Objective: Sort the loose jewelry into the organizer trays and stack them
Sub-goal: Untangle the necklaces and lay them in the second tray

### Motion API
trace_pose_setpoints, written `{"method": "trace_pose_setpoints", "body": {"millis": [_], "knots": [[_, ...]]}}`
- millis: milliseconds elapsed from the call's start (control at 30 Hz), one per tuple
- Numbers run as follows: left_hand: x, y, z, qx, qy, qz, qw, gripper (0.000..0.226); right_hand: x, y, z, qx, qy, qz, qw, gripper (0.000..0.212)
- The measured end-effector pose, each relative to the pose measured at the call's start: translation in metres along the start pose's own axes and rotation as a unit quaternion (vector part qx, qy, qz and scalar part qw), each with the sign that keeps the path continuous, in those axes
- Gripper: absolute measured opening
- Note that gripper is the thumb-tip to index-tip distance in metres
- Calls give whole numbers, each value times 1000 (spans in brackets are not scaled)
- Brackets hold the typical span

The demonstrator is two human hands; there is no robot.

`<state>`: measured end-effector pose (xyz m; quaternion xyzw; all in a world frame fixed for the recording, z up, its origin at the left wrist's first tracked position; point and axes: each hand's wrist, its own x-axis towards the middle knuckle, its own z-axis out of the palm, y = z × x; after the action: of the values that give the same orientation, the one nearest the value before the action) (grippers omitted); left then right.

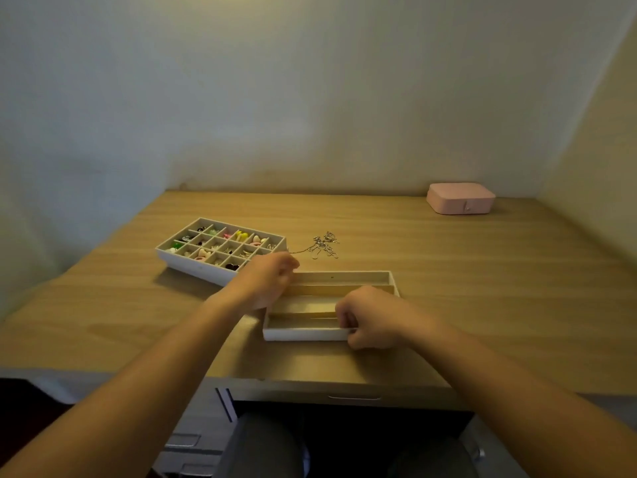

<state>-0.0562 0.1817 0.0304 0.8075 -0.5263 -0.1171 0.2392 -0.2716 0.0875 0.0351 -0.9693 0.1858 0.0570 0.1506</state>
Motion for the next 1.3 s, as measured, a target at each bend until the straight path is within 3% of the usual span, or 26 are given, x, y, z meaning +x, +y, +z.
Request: {"method": "trace_pose_setpoints", "body": {"millis": [100,233,500,667,800,933,1033,1200,1300], "knots": [[10,-1,0,-58,-9,-23,998,36,14,-2,0,28,-1,-16,999,9],[18,-4,6,-81,35,-59,994,35,31,4,-10,99,17,-27,995,12],[33,-21,4,-53,101,-145,983,40,87,54,-37,182,199,54,961,19],[61,-19,10,-18,108,-128,986,36,140,68,-40,143,179,79,970,22],[97,-15,18,39,63,-83,994,36,176,68,-36,120,130,83,981,31],[130,-14,26,126,8,-44,991,21,196,76,-34,141,142,100,975,28],[141,-15,30,180,-13,-30,983,16,191,85,-38,210,176,93,957,22],[144,-7,36,329,-69,4,942,31,169,93,-42,335,193,88,918,16],[143,-1,32,320,-94,1,943,34,160,93,-43,384,198,81,898,17]]}}
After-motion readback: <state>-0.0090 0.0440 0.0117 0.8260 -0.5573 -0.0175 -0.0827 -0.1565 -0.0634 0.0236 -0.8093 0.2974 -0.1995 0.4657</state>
